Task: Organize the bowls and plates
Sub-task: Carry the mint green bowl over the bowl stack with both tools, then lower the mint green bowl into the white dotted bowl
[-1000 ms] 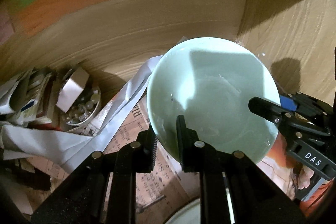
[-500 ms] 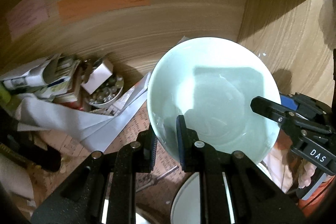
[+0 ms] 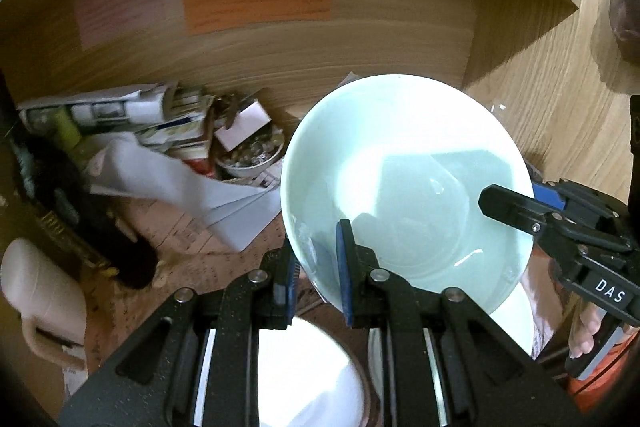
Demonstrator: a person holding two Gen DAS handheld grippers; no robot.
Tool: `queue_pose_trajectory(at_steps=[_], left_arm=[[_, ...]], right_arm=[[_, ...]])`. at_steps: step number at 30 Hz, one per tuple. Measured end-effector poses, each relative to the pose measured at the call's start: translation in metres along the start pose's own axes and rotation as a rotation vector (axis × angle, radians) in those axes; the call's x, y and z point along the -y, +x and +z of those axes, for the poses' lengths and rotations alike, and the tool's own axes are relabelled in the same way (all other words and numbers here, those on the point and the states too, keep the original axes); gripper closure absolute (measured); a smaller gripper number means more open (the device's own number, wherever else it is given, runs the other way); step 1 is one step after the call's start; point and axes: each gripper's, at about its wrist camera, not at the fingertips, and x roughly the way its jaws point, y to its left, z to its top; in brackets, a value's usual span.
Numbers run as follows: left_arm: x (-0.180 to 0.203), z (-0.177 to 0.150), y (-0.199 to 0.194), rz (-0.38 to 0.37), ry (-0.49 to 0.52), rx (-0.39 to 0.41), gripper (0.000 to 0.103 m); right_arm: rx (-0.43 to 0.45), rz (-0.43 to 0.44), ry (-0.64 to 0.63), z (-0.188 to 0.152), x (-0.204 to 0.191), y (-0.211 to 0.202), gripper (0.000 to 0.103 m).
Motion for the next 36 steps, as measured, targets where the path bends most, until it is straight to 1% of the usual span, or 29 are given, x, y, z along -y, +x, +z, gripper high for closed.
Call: queue_pose_trajectory(at_steps=[8,18,27,36], left_arm=[[-0.017,-0.029,-0.028,0.034,-0.016,0.029,0.086],[-0.041,-0.062,-0.047,0.05,-0.072,0.013,0.086],[-0.059,-0.088,-0.049,0.069,-0.125,-0.014,0.086],[-0.073,-0.109,-0.045,0.079,-0.171,-0.037,0.086]], right_arm=[[-0.014,0.034,-0.016,-0.013,-0.027,0.002,0.076],[-0.043,0.086,-0.028,-0.027,-0.056,0.012,0.076],[-0.091,0.124,-0.031,-0.04,-0.071,0.029,0.076],[-0.164,0.15,-0.031,-0.054,-0.079,0.046,0.076]])
